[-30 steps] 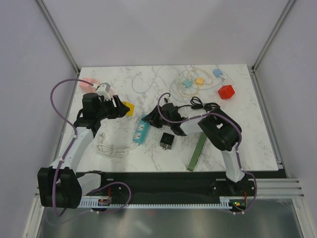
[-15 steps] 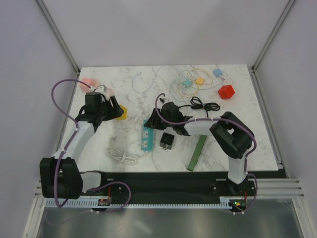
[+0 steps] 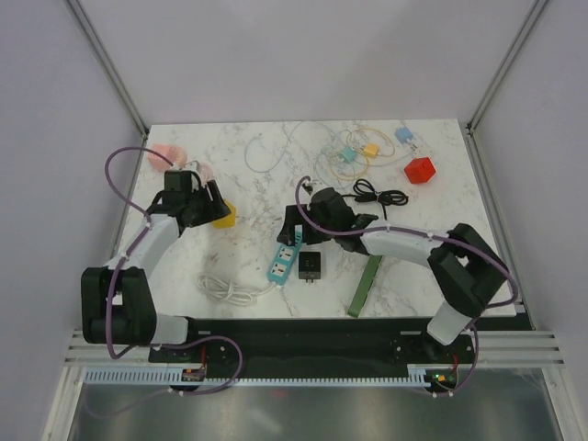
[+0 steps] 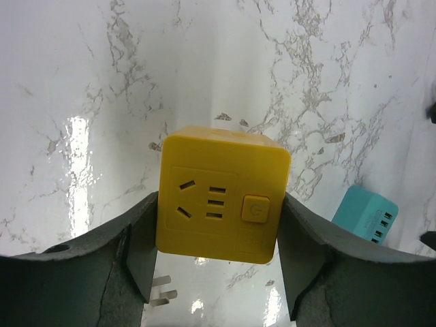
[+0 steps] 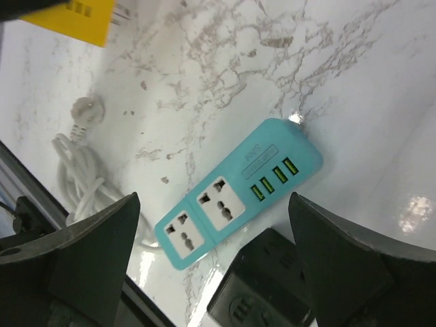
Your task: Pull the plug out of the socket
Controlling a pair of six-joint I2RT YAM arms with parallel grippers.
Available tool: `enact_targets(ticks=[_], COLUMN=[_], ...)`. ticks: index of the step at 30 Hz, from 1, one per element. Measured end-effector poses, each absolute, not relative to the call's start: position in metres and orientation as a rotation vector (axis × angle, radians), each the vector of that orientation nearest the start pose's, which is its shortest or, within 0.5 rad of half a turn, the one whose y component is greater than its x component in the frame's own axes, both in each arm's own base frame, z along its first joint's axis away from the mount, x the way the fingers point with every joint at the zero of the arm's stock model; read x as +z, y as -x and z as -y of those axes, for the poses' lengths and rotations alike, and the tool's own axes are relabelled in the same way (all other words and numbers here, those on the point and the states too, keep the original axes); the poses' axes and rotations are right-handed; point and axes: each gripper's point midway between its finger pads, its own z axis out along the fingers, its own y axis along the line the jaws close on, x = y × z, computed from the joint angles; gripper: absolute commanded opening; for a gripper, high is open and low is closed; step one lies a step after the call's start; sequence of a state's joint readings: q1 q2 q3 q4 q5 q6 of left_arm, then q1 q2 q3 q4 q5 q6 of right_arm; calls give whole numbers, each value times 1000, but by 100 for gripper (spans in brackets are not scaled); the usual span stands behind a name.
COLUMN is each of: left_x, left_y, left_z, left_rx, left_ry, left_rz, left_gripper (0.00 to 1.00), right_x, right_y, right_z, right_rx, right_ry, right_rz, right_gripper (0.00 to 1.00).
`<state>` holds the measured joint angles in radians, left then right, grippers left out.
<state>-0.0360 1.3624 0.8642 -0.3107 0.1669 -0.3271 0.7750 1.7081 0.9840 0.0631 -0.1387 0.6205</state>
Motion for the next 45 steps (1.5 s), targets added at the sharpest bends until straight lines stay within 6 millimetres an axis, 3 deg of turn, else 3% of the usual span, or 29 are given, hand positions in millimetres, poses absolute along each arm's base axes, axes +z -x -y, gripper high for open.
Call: enact_targets(ticks=[6, 8, 10, 13, 16, 19, 25, 31, 33, 35, 37, 42, 45], left_x=[94, 94, 96, 104, 112, 112, 89, 76, 77, 79, 79, 79, 93], left_y=[-350, -351, -356, -377, -406, -432, -461, -465, -465, -465, -465, -459, -460], left_z=[82, 101, 120, 146, 165, 182, 206, 215, 217, 219, 218, 209, 188], left_rx=[-402, -419, -428, -429, -454, -514, -616, -660, -674, -685, -679, -643, -584], left_ry=[203, 147, 95, 34, 2, -23, -58, -70, -79, -99, -127, -172, -137], left_rz=[-2430, -2460, -2482, -2490, -2474, -2469, -2513, -2555, -2562, -2559, -2557, -2568, -2556], left_gripper=[2, 2, 2, 2, 5, 15, 24, 57, 64, 92, 100, 100, 100], right_x=[168, 194, 208, 208, 188, 161, 131, 128, 129, 130, 130, 126, 122], right_y=[-287, -286, -284, -281, -283, -280, -265, -259, -259, -260, -260, -260, -260], right_z=[-323, -301, -277, -229, -183, -161, -165, -179, -182, -183, -184, -188, -192], right_rx=[828, 753, 676, 541, 423, 347, 388, 489, 509, 518, 523, 544, 557], right_ry=[294, 277, 249, 180, 108, 90, 147, 178, 184, 187, 190, 201, 213], right_rz=[-2176, -2107, -2064, -2035, -2062, -2126, -2197, -2193, -2186, -2180, -2175, -2173, -2182], right_gripper=[98, 98, 98, 98, 98, 98, 98, 98, 98, 98, 98, 98, 98])
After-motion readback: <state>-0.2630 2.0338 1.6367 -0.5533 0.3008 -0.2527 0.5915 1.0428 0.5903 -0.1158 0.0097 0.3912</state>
